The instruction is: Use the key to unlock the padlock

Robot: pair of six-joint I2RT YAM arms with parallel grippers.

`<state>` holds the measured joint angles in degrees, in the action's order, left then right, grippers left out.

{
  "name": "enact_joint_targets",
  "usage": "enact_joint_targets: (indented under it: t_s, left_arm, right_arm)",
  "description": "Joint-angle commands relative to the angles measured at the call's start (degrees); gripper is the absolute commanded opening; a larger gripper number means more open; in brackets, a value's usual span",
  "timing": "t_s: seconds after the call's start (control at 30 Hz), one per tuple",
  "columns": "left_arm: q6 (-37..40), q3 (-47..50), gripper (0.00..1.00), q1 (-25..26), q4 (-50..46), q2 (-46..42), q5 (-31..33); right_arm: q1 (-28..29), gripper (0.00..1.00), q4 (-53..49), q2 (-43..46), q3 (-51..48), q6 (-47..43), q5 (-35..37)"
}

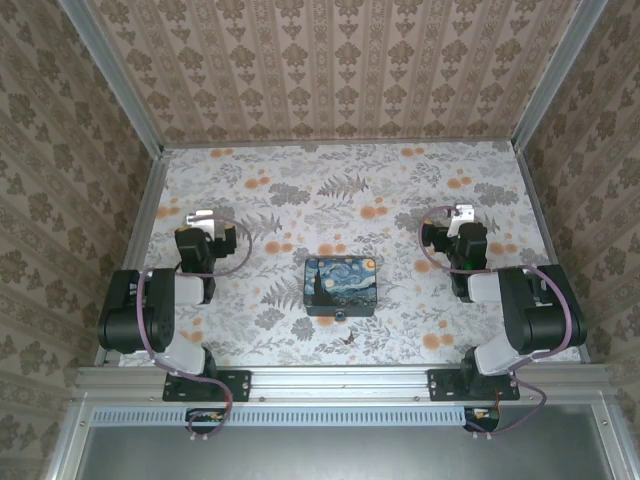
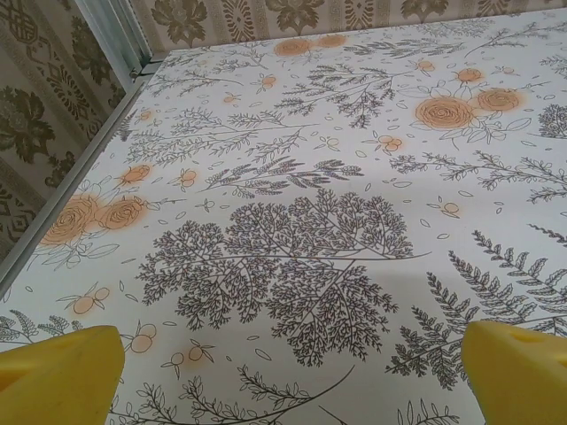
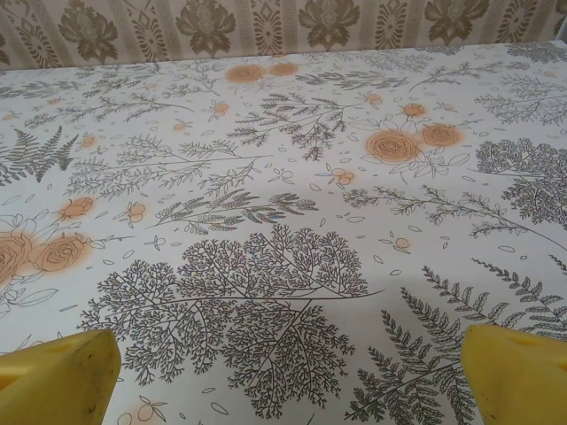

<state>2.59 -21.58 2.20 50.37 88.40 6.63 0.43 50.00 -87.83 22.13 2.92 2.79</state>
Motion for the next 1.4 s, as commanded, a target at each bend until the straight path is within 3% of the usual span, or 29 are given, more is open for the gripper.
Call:
enact_joint_targets:
  t_s: [0.0,0.63,0.77,0.93,1.07,1.2,1.37]
  left_arm:
    - [-0.2,-1.3,1.00,0.0,-0.5,-0.3,-0.5]
    - [-0.4,-1.3,0.99,-0.5,-1.0,-0.5,-2.1]
    - [0.2,-1.4,0.99,0.5,-2.7,-3.2,0.2]
    - [-0.3,-6.4,1.00,1.5,-17.5,-8.6,1.3]
    - [-2.1,-10.6,1.00,2.6,-27.3,-11.3,3.0]
    - [-5.6,-15.7,1.00,5.3,-38.2,-14.8,3.9]
    - [-15.9,-22.4,1.00,9.0,-54.3,-17.9,2.1]
  right_arm:
    - [0.3,1.00,0.5,0.0,0.7,-0.8,1.2]
    - [-0.4,1.00,0.7,0.2,0.5,-0.4,-1.0]
    - [-0.4,1.00,-2.6,6.0,-0.4,0.2,1.0]
    - [-0.5,1.00,-18.2,15.9,4.0,2.9,2.2]
    - [-0.7,1.00,-26.2,19.3,7.6,11.7,1.6]
    - [-0.8,1.00,-28.3,23.0,8.3,16.9,-11.0]
    - [0.3,0.88,-40.5,23.3,13.8,23.4,-22.2]
